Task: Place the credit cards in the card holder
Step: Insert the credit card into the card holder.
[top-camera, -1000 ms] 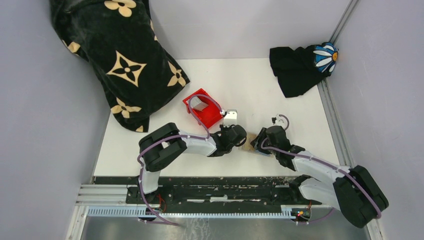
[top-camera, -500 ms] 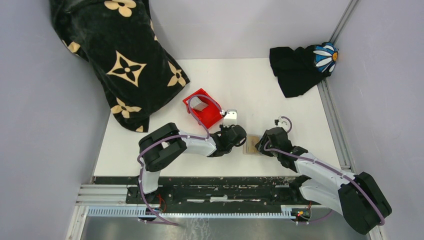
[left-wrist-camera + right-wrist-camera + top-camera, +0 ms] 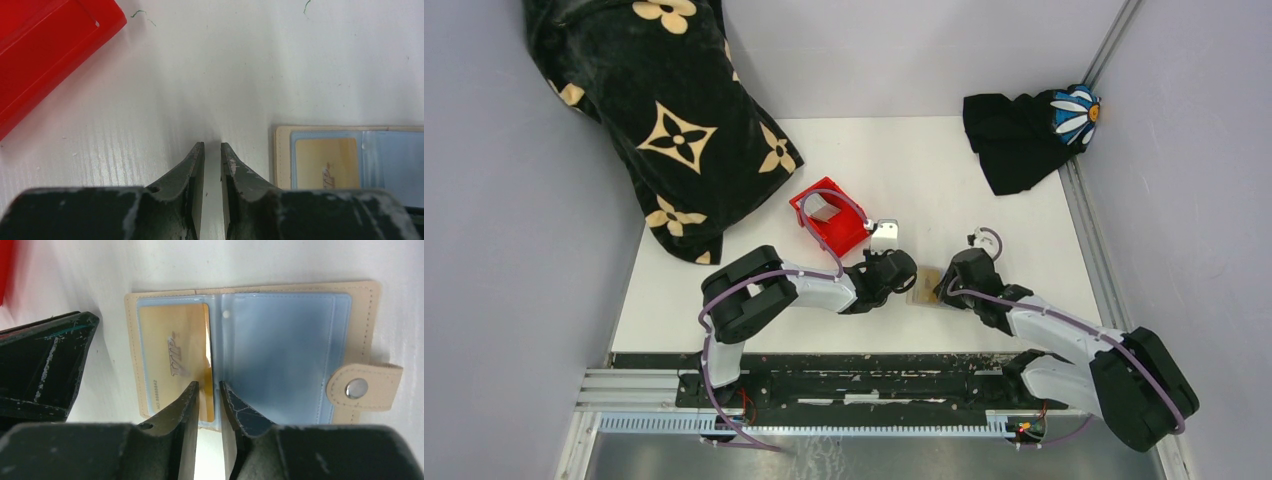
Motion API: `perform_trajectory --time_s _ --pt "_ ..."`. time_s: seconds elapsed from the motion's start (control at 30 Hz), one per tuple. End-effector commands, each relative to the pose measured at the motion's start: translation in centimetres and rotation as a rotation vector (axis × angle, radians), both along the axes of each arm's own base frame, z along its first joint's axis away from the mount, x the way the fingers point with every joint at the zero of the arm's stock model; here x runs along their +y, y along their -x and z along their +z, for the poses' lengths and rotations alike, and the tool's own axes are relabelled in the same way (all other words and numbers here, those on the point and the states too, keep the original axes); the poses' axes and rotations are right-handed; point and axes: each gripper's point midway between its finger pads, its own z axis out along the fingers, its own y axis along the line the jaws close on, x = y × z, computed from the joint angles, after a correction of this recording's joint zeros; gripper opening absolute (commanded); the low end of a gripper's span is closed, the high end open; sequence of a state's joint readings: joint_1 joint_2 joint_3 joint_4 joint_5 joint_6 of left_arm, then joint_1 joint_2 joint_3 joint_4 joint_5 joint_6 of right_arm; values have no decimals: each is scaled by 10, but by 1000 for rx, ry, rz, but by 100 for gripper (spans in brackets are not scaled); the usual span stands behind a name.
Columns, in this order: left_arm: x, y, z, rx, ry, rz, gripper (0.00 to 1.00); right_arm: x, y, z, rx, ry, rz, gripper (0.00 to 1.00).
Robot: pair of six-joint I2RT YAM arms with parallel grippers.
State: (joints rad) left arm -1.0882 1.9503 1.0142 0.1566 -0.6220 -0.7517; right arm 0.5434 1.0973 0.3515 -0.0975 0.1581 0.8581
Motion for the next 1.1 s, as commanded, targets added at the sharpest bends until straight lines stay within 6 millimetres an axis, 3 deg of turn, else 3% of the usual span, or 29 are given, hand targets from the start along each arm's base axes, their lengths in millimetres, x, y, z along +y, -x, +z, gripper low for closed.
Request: perform_trajectory --time_s 0.0,0.27,0.7,1.07 --pt "51 78 -96 355 -234 -115 25 8 -1 -5 22 5 37 25" --pt "63 76 -85 324 -233 -84 25 22 -11 -8 22 12 77 18" --pt "78 82 -94 346 -241 -66 25 62 -50 -13 30 51 224 22" --pt "105 71 -79 301 -268 12 25 89 -69 -11 26 60 283 23"
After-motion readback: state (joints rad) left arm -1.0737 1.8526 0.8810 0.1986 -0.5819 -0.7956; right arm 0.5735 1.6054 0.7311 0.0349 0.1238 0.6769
